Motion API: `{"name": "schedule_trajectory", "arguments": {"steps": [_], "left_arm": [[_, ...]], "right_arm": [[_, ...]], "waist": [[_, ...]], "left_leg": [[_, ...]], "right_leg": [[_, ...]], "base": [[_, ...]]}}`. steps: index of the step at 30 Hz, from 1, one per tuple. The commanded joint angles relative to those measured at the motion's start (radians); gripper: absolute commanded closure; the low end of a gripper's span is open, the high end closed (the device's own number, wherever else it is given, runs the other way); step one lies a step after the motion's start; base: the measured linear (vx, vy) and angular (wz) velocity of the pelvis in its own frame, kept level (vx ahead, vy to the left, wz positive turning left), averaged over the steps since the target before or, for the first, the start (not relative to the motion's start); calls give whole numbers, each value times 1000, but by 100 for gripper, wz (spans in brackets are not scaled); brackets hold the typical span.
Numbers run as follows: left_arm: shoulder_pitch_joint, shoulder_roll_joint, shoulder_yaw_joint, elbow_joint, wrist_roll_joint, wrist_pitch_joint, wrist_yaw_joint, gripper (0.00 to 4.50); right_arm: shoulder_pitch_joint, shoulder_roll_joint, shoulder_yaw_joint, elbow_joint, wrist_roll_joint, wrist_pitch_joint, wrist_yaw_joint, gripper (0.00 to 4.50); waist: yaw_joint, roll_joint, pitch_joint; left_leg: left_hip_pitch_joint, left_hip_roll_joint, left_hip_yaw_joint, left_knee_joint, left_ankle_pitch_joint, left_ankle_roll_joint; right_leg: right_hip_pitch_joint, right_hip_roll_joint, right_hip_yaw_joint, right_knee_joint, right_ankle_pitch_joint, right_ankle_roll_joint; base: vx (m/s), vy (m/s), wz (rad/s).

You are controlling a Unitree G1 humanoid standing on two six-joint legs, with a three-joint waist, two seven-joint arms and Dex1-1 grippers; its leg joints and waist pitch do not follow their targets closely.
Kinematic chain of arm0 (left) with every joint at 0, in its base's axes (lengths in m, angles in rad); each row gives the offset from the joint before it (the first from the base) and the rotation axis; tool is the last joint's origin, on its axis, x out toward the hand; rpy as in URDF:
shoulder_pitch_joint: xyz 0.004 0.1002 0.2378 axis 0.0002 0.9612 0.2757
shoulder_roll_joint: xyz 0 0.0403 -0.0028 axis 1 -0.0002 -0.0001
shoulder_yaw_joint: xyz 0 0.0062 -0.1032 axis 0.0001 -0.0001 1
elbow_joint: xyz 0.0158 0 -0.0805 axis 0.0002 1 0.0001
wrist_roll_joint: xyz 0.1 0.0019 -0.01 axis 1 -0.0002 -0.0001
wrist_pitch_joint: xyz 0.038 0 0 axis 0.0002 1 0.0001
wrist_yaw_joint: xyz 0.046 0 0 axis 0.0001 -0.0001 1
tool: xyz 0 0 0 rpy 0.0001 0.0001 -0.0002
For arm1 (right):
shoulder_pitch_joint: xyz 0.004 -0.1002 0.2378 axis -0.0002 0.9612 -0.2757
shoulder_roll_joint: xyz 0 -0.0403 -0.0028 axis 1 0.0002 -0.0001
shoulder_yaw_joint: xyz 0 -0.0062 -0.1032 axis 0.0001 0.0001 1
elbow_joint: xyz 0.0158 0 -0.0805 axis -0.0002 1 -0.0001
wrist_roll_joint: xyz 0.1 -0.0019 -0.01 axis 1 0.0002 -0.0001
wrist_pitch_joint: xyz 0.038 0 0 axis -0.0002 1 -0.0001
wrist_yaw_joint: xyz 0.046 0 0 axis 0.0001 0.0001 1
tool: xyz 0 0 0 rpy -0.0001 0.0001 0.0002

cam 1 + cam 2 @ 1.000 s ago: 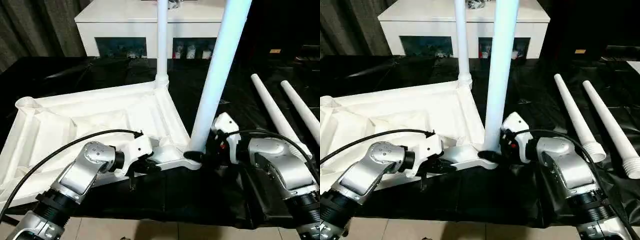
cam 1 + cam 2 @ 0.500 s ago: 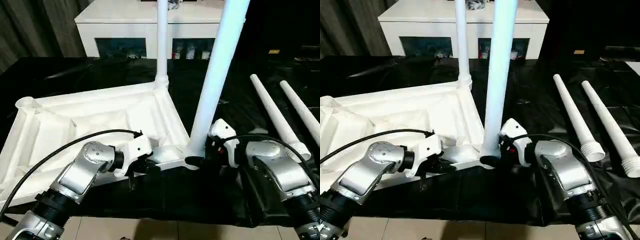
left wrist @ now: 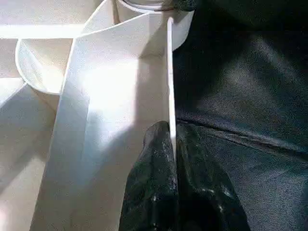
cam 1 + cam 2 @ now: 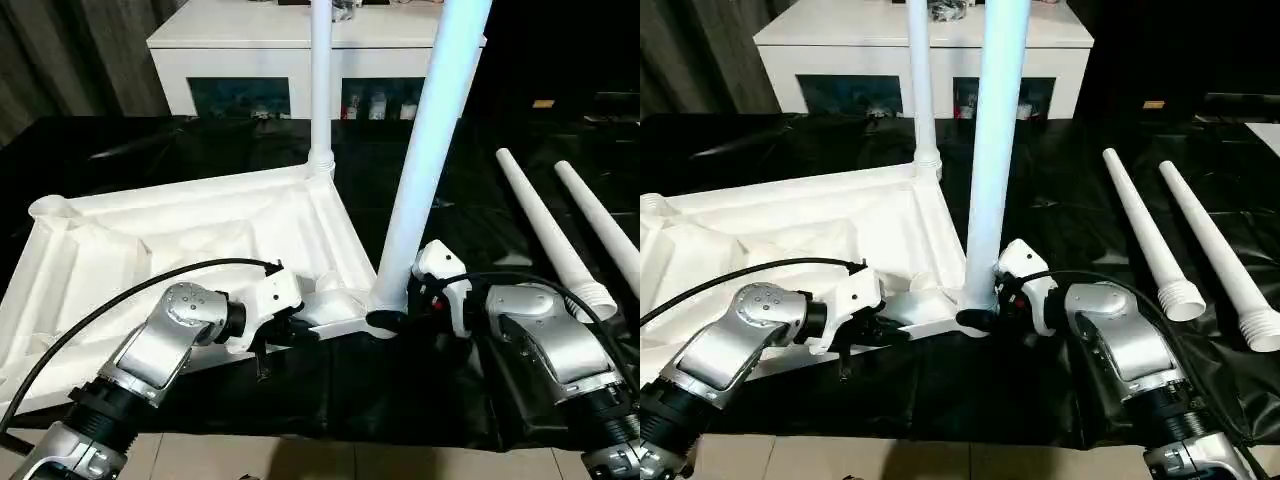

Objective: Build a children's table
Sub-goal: Rotate leg to tighten

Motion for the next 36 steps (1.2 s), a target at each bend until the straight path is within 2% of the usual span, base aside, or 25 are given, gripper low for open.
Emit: {"name": "schedule_trajectory", "arguments": {"steps": [1,4,6,7,8,9,10,11,12,14,15,17,18,19,20,21,22,24,28,30,33,34,36], "left_arm": [[-3,-11,-3,-17,-18,-1,-13,450],[-17,-52,3,24,-3,47,51,450],[-24,-81,-1,49,9,76,90,450],[-31,-108,0,72,17,87,124,450],[-46,-158,5,112,30,108,190,450],[-48,-164,6,117,32,111,198,450],[-69,-221,29,162,41,148,286,450],[-79,-247,43,182,43,168,330,450],[-79,-247,43,182,43,168,330,450],[-112,-302,72,242,61,189,438,450],[-142,-339,83,300,81,180,510,450],[-166,-362,84,348,97,161,552,450],[-170,-364,78,353,102,156,551,450],[-170,-364,78,353,102,156,551,450],[-175,-370,79,359,104,154,553,450],[-176,-369,74,355,107,151,544,450],[-177,-370,73,352,109,151,539,450],[-168,-357,68,335,110,154,522,450],[-154,-332,61,321,115,149,498,450],[-143,-307,54,306,117,145,469,450],[-132,-283,41,286,118,132,438,450],[-130,-277,38,281,118,129,430,450],[-121,-260,28,264,118,119,409,450]], "right_arm": [[7,33,-14,31,-2,0,-64,174],[-22,108,-65,121,-32,13,-237,175],[-32,148,-91,155,-35,29,-316,176],[-38,177,-102,174,-44,40,-378,176],[-48,223,-114,203,-70,56,-484,176],[-49,229,-115,206,-73,58,-496,176],[-57,274,-125,230,-95,68,-594,176],[-60,294,-130,239,-103,71,-635,176],[-60,294,-130,239,-103,71,-635,176],[-73,357,-150,273,-120,74,-758,176],[-88,417,-167,308,-128,65,-864,176],[-106,468,-167,347,-137,47,-933,176],[-116,480,-158,365,-136,23,-929,176],[-116,480,-158,365,-136,23,-929,176],[-125,492,-156,383,-138,-9,-933,176],[-130,499,-155,385,-112,-40,-872,176],[-133,504,-157,384,-93,-59,-829,142],[-135,498,-177,364,-75,-61,-808,107],[-142,480,-206,351,-72,-65,-803,80],[-146,453,-221,347,-62,-70,-791,52],[-136,424,-220,325,-57,-63,-751,43],[-133,417,-219,317,-56,-59,-740,43],[-120,396,-214,292,-53,-47,-703,43]], "waist": [[1,-12,-67],[-8,-14,-64],[-15,-11,-59],[-19,-11,-59],[-21,-12,-58],[-24,-12,-54],[-23,-12,-55],[-25,-14,-51],[-25,-14,-51],[-29,-12,-48],[-30,-11,-49],[-32,-7,-47],[-35,-4,-47],[-37,-3,-48],[-38,0,-50],[-39,-1,-54],[-40,-2,-54],[-39,-4,-53],[-39,-4,-54],[-39,-6,-52],[-41,-7,-53],[-39,-10,-53],[-38,-7,-54]], "left_leg": [[4,25,-4,-64,-172,58],[3,23,-4,-67,-196,40],[7,22,-6,-71,-243,18],[13,22,-7,-71,-271,3],[12,21,-7,-72,-278,0],[14,18,-7,-74,-301,-7],[17,17,-9,-73,-313,-11],[18,16,-12,-77,-345,-18],[18,16,-12,-77,-345,-18],[30,11,-14,-75,-397,-19],[33,7,-13,-73,-400,-19],[41,6,-18,-74,-435,-25],[40,8,-24,-79,-463,-23],[37,10,-27,-83,-471,-22],[33,11,-30,-89,-479,-18],[33,13,-30,-92,-475,-13],[29,14,-30,-94,-468,-11],[26,14,-28,-96,-461,-2],[20,13,-28,-97,-443,5],[23,13,-25,-96,-446,5],[23,14,-23,-96,-427,10],[24,14,-23,-96,-422,11],[20,15,-22,-97,-409,14]], "right_leg": [[55,-41,38,-64,-149,-246],[55,-41,37,-67,-191,-241],[51,-41,35,-76,-278,-222],[48,-42,37,-83,-318,-207],[47,-41,37,-84,-323,-203],[42,-39,36,-90,-371,-187],[44,-41,34,-92,-396,-179],[43,-42,33,-100,-457,-152],[43,-42,33,-100,-457,-152],[31,-42,29,-115,-557,-112],[25,-41,28,-123,-589,-94],[20,-40,22,-131,-624,-73],[25,-42,15,-135,-628,-58],[30,-42,12,-135,-616,-55],[36,-43,10,-136,-590,-51],[39,-45,10,-135,-559,-57],[41,-45,11,-135,-543,-62],[40,-45,17,-131,-519,-77],[43,-48,20,-128,-517,-86],[38,-49,21,-132,-529,-88],[37,-49,23,-132,-522,-93],[39,-48,22,-132,-518,-92],[41,-48,24,-130,-505,-98]], "base": [[0,0,0],[0,0,0],[0,0,0],[0,0,0],[0,0,0],[0,0,0],[0,0,0],[0,0,0],[0,0,0],[0,0,0],[0,0,0],[0,0,0],[0,0,0],[0,0,0],[0,0,0],[0,0,0],[0,0,0],[0,0,0],[0,0,0],[0,0,0],[0,0,0],[0,0,0],[0,0,0]]}}
